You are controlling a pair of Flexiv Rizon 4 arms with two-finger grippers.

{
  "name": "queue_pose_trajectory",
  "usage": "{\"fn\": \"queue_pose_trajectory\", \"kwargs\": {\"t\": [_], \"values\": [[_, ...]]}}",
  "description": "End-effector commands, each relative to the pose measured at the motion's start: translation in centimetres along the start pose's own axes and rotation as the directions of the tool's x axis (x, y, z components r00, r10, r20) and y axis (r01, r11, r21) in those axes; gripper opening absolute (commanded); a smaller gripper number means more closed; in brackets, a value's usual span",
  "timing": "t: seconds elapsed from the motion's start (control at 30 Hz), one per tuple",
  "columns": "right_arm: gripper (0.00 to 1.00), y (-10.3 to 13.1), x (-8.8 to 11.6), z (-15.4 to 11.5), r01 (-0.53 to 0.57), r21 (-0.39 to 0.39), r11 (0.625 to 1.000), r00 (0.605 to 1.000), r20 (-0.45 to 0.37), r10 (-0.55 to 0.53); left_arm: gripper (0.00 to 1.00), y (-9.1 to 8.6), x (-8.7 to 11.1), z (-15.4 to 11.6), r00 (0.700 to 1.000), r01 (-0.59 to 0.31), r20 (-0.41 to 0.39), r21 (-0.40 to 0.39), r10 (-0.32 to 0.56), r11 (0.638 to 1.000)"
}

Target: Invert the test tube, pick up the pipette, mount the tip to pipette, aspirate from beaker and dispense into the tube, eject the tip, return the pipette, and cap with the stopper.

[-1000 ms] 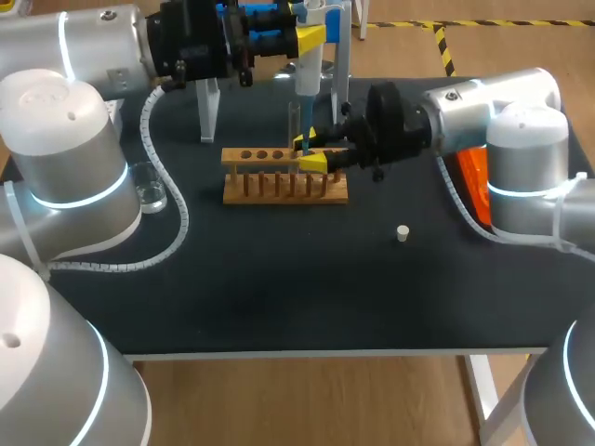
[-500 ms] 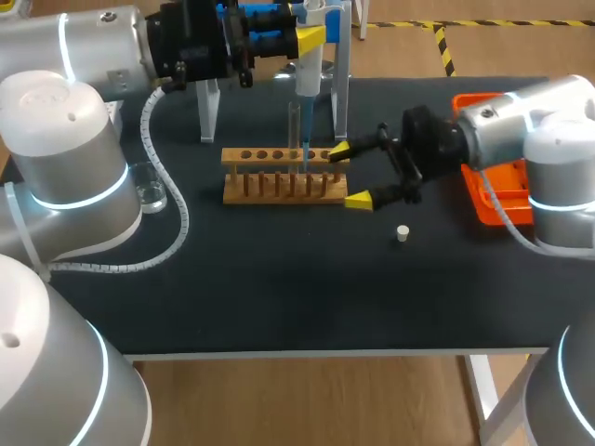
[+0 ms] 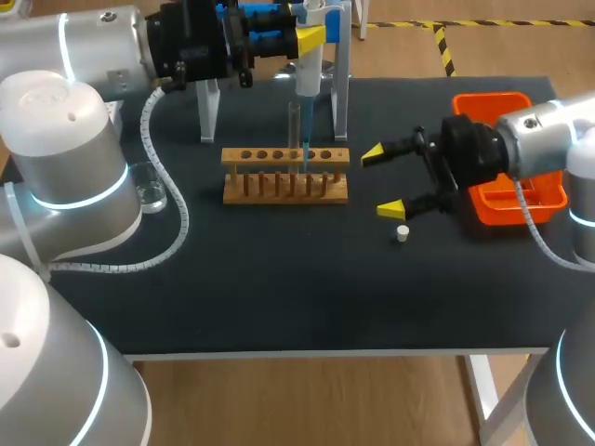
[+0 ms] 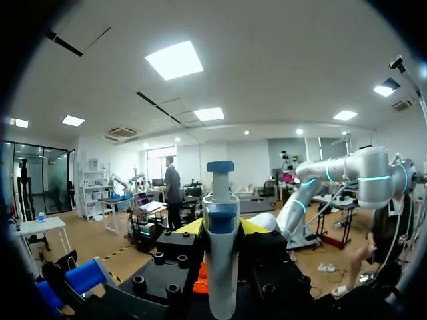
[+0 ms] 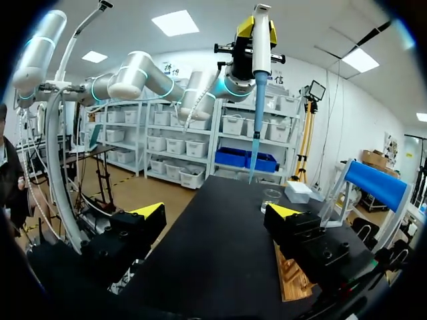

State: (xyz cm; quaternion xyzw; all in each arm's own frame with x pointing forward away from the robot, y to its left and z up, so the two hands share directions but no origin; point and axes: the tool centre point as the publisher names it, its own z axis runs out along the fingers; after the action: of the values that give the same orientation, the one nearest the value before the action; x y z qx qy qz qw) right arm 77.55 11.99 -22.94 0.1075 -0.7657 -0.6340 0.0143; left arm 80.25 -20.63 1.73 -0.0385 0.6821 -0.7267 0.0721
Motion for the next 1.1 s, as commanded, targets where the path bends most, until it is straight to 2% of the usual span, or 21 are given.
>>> {"fn": "queue_pose_trajectory", "kwargs": {"t": [0.03, 0.4, 0.6, 0.83, 1.1], "values": [[1.00, 0.2, 0.3, 0.0, 0.000, 0.004, 1.000, 1.000, 0.007, 0.000, 0.00, 0.0, 0.0, -0.1, 1.000, -0.001, -0.001, 0.002, 0.001, 1.000], [1.00, 0.2, 0.3, 0.0, 0.000, 0.004, 1.000, 1.000, 0.007, 0.000, 0.00, 0.0, 0.0, -0.1, 1.000, -0.001, -0.001, 0.002, 0.001, 1.000], [1.00, 0.2, 0.3, 0.0, 0.000, 0.004, 1.000, 1.000, 0.007, 0.000, 0.00, 0.7, -1.0, -3.4, 0.996, -0.089, -0.018, -0.021, 0.089, 0.996], [1.00, 0.2, 0.3, 0.0, 0.000, 0.004, 1.000, 1.000, 0.007, 0.000, 0.00, 1.9, -2.4, -7.9, 0.990, -0.142, 0.019, -0.044, 0.143, 0.989], [1.00, 0.2, 0.3, 0.0, 0.000, 0.004, 1.000, 1.000, 0.007, 0.000, 0.00, 3.8, -5.0, -12.4, 0.990, -0.126, 0.054, -0.041, 0.129, 0.991]]}}
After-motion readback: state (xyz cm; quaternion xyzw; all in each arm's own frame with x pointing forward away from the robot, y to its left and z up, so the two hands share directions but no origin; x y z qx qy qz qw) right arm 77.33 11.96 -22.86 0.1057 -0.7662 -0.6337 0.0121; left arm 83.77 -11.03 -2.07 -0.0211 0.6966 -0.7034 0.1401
